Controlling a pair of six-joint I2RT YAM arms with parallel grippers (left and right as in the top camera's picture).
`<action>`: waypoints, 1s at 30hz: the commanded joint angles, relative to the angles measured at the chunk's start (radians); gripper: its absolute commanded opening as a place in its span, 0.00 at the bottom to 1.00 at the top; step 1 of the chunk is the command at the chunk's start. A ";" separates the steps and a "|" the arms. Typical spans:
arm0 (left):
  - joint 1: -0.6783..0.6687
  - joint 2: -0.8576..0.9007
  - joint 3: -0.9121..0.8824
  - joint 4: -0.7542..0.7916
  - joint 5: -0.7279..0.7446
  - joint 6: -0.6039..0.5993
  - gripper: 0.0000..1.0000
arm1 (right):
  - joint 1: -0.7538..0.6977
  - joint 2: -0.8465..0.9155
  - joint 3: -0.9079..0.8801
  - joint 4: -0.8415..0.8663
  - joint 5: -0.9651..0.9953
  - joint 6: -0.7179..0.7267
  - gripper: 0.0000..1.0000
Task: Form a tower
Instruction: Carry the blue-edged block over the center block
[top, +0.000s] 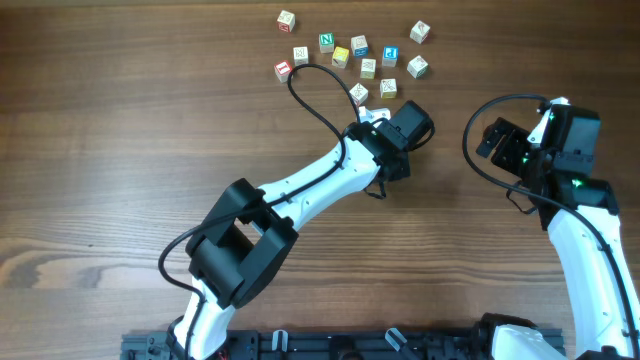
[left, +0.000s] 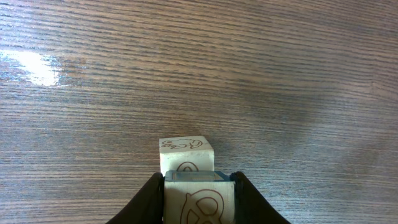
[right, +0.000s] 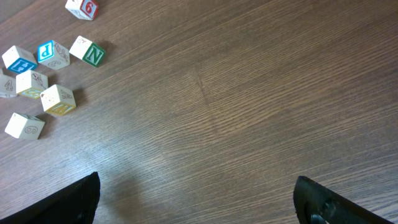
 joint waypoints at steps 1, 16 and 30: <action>-0.001 0.028 -0.010 -0.001 -0.003 -0.013 0.36 | 0.000 0.012 0.013 -0.001 0.021 0.002 1.00; 0.001 -0.042 -0.006 -0.034 -0.002 -0.013 0.52 | 0.000 0.012 0.013 -0.001 0.021 0.002 1.00; -0.046 -0.037 -0.076 -0.158 0.194 -0.485 0.93 | 0.000 0.012 0.013 -0.005 0.021 0.003 1.00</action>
